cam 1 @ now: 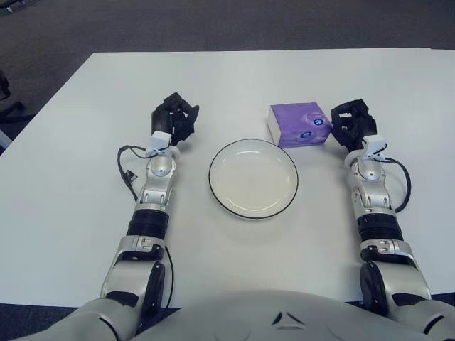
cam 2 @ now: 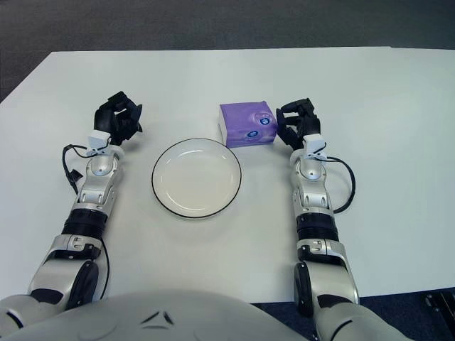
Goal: Put the tissue paper into the plate.
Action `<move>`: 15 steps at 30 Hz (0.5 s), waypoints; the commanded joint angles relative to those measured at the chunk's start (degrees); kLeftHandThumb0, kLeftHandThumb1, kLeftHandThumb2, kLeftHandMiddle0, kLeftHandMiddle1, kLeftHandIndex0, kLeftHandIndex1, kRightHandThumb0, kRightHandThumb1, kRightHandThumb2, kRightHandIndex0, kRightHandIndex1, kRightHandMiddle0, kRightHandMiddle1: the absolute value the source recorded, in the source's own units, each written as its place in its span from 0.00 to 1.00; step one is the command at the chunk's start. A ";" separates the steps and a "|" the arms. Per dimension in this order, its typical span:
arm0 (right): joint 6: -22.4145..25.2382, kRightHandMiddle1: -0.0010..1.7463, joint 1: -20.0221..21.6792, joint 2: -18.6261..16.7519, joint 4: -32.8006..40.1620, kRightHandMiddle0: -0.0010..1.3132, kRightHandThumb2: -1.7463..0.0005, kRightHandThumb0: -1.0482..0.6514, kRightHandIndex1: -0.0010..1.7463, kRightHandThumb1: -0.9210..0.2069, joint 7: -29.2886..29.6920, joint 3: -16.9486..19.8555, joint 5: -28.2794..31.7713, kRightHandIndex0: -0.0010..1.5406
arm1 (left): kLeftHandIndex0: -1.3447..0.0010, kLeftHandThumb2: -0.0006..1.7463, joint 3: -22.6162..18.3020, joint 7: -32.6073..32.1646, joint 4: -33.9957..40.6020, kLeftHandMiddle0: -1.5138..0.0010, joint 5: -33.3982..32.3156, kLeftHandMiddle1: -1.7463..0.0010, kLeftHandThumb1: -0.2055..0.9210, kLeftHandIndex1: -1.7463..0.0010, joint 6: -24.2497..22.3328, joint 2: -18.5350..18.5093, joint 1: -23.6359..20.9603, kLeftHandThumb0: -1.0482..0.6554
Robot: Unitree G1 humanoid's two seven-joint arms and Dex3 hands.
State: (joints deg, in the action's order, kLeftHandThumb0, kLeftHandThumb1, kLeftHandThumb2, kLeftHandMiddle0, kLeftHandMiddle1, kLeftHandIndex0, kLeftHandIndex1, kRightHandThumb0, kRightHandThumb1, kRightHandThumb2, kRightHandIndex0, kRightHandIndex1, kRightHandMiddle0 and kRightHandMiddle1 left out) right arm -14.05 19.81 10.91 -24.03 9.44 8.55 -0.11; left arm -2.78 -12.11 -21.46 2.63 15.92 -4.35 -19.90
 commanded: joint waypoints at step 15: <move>-19.61 0.94 -5.88 0.29 -6.32 0.25 0.76 0.41 1.00 0.01 8.30 -3.08 -10.91 0.46 | 0.34 0.20 0.93 0.73 -6.11 0.31 -0.84 0.03 1.00 0.00 0.75 4.55 9.06 0.40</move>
State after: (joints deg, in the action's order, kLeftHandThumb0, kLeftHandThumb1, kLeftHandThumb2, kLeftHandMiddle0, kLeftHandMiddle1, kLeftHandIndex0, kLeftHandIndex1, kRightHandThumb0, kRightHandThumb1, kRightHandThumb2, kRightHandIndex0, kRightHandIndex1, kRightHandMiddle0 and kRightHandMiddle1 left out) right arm -30.37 20.37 12.14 -26.26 16.65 6.61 -8.64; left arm -2.78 -11.72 -21.50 2.44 15.99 -3.93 -20.08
